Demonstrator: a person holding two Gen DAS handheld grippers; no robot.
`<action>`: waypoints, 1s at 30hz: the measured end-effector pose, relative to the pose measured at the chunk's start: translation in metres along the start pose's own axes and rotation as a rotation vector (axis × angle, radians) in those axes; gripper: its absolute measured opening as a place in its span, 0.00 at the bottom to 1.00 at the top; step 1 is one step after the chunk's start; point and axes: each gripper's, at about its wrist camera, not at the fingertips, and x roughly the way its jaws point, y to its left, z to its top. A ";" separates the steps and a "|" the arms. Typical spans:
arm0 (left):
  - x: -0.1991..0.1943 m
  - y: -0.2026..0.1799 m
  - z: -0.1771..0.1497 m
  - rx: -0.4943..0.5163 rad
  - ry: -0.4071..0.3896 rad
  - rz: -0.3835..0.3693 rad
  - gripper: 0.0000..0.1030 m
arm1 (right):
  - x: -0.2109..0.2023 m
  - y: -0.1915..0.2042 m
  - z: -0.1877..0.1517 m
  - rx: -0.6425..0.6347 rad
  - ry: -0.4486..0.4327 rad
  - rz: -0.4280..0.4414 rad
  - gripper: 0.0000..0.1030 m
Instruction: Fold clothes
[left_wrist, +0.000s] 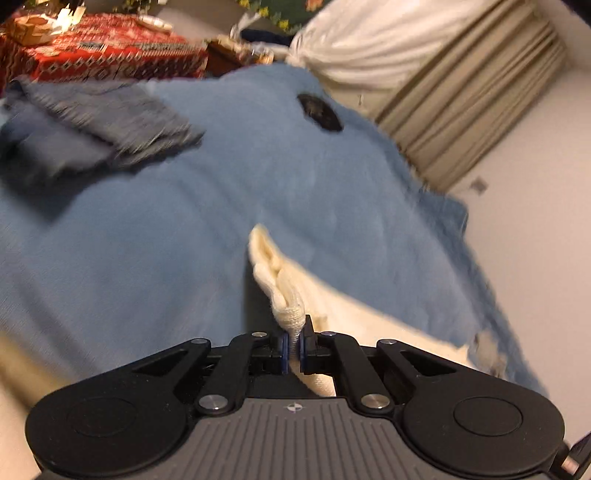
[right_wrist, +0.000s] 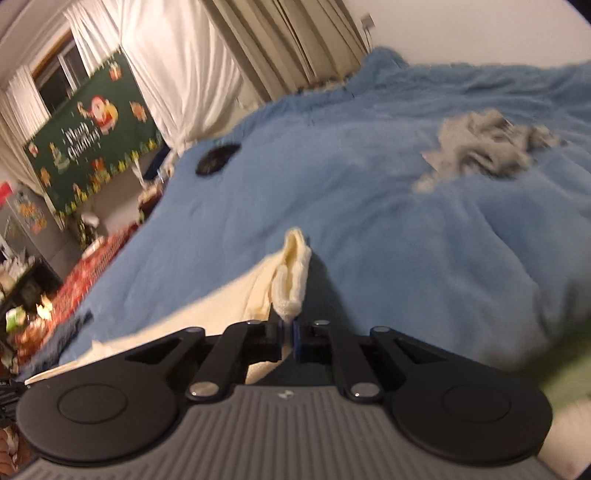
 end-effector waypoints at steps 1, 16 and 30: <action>-0.004 0.003 -0.008 0.005 0.019 0.013 0.05 | -0.006 -0.004 -0.007 0.005 0.021 -0.007 0.05; -0.044 0.005 -0.020 0.249 0.030 0.098 0.19 | -0.070 -0.001 -0.034 -0.199 0.023 -0.149 0.24; 0.051 -0.081 -0.064 0.639 0.241 -0.170 0.19 | 0.006 0.100 -0.070 -0.607 0.260 -0.043 0.24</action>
